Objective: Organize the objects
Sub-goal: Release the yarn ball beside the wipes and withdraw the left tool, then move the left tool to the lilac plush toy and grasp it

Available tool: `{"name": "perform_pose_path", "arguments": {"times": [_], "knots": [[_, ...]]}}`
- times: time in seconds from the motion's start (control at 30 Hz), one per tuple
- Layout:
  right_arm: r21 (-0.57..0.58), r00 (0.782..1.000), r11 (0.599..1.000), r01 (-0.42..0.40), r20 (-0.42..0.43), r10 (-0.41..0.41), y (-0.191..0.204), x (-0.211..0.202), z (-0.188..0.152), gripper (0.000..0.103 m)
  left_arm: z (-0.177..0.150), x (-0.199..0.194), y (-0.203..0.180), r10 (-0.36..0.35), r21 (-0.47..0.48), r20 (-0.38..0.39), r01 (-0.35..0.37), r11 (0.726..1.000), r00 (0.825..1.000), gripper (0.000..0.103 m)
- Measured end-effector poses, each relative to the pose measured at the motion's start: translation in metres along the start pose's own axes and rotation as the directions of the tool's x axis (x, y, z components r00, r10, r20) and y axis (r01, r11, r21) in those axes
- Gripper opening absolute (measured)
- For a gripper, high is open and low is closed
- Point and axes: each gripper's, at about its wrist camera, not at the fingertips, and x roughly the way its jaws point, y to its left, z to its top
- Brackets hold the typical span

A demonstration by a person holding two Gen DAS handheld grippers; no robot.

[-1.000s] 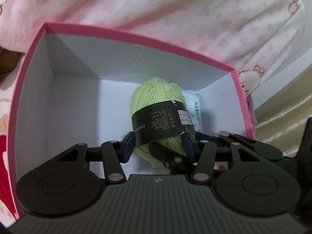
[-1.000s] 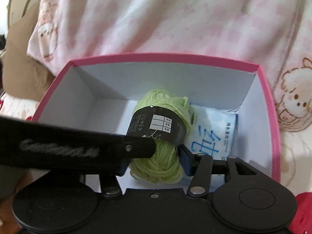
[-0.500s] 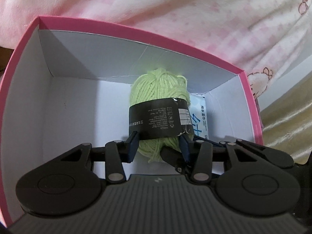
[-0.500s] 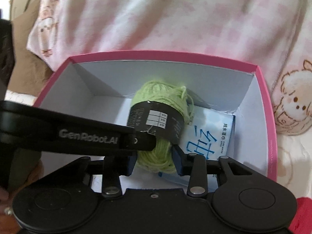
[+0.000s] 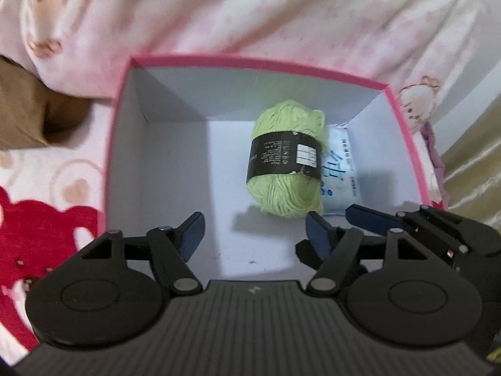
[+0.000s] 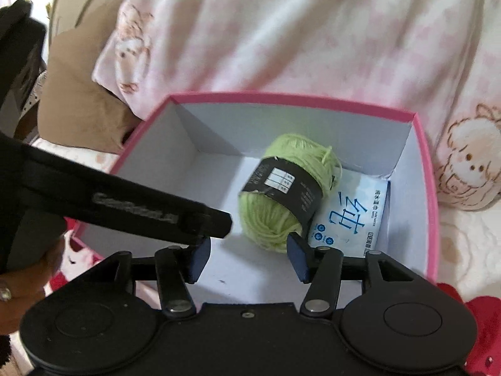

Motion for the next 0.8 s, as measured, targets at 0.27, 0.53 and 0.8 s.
{"name": "perform_pose_path", "arguments": {"times": [0.27, 0.53, 0.8], "knots": [[-0.018, 0.999, 1.000, -0.022, 0.047, 0.023, 0.024, -0.070, -0.012, 0.060, -0.020, -0.076, -0.001, 0.016, 0.087, 0.033, -0.019, 0.996, 0.999, 0.079], [-0.066, 0.999, 0.998, -0.024, 0.026, 0.025, 0.050, -0.134, -0.025, 0.063, -0.044, -0.136, 0.000, 0.030, 0.155, 0.037, -0.035, 0.987, 0.999, 0.082], [-0.103, 0.997, 0.992, -0.072, 0.006, 0.073, 0.077, -0.186, -0.046, 0.073, -0.084, -0.167, 0.002, 0.026, 0.206, 0.075, -0.041, 0.978, 0.997, 0.087]]}}
